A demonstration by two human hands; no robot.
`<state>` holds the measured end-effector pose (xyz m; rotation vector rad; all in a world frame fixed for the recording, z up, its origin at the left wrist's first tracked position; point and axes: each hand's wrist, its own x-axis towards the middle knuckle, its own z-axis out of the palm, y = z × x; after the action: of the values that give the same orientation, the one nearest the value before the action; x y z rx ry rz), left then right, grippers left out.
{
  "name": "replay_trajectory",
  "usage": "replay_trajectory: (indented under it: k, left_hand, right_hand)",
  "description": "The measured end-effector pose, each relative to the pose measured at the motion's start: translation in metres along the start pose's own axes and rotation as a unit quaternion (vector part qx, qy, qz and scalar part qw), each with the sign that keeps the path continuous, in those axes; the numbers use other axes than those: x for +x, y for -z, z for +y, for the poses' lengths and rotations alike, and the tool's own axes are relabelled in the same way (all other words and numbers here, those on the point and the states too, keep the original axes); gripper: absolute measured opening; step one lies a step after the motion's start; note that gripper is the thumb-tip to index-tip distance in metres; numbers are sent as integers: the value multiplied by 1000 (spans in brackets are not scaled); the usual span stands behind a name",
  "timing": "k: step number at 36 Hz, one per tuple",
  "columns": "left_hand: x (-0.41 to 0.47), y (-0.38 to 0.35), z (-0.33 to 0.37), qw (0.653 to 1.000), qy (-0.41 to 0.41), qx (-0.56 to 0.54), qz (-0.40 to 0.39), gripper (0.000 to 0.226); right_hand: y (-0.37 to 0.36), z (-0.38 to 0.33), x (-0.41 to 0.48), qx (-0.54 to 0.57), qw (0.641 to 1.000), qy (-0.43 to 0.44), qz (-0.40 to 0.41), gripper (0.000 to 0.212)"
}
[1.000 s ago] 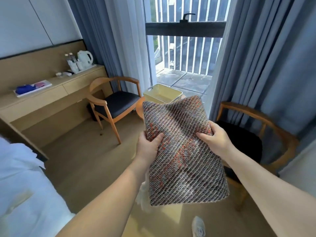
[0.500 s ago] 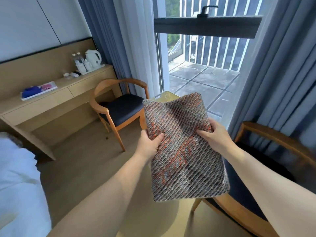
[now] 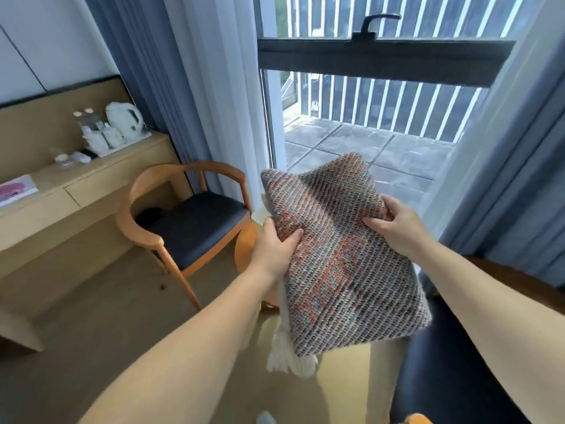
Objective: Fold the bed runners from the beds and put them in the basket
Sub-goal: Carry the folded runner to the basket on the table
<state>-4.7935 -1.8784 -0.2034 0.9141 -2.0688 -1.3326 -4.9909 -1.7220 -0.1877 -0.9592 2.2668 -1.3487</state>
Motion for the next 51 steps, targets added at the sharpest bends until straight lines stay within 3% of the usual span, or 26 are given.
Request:
replay_trajectory:
  k: [11,16,20,23,36,44,51]
  left_hand:
    - [160,25,7,997,-21,-42,-62,41]
    - [217,17,6,997,-18,-39,-62,38]
    - [256,4,0,997,-2,-45,-55,40]
    - [284,-7,-4,998,15,-52,-43,39]
    - [403,-81,-22,988,96,-100,60,41]
    - [402,-100,-69,975,183,-106,66,40]
    - [368,-104,-145,941,315,-73,101,30]
  right_hand:
    - [-16,-31,137,-37,998,-9,56,39]
    - [-16,-35,186,-48,996,-7,71,37]
    - [-14,-23,231,-53,997,-13,59,47]
    - [-14,-16,268,-50,998,-4,40,41]
    - [-1,14,434,-69,997,6,-40,47]
    - [-39,61,464,-64,991,-40,-109,42]
    - [-120,123,454,-111,968,-71,-215,52]
